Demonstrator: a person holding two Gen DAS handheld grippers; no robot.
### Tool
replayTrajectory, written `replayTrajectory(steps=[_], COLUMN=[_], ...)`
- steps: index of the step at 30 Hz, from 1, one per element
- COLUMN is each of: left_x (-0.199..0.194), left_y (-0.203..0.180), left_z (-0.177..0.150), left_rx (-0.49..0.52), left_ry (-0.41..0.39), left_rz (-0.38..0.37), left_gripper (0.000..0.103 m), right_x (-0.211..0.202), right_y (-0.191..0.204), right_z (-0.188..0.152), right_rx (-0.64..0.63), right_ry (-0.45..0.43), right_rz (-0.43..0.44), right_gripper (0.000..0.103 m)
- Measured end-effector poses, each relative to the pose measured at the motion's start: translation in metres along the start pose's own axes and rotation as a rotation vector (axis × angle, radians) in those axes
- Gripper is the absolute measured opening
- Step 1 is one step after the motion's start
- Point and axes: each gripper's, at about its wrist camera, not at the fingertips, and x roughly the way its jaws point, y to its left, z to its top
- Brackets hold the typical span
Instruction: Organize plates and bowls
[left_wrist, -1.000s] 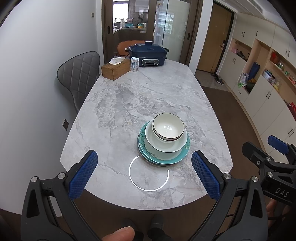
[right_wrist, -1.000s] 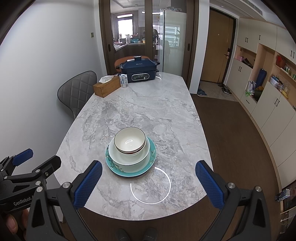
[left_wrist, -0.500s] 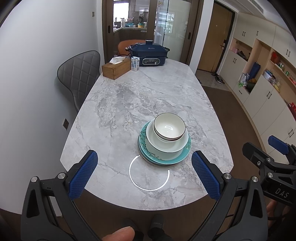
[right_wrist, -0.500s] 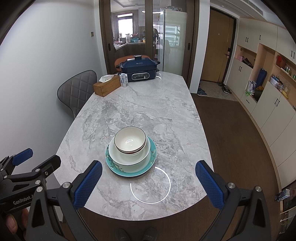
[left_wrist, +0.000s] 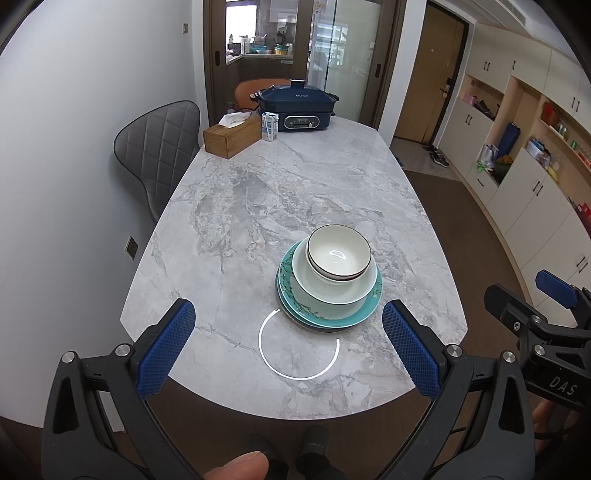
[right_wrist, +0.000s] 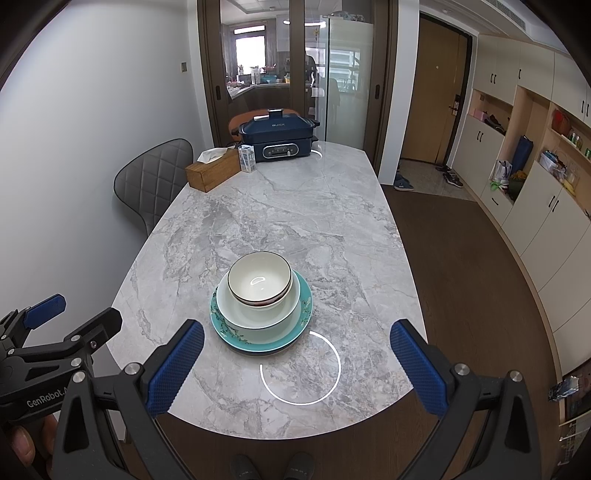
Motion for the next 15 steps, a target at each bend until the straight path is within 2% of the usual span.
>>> replayTrajectory(steps=[15], left_x=[0.0011], left_y=[0.0023], left_z=[0.0018], left_rx=[0.007], left_ry=[0.003], left_rz=[-0.004], left_gripper=[0.102], right_x=[0.0009], right_y=[-0.0006], right_z=[0.0012], right_rx=[-0.002], right_ry=[0.002], right_rz=[0.001], right_gripper=[0.103])
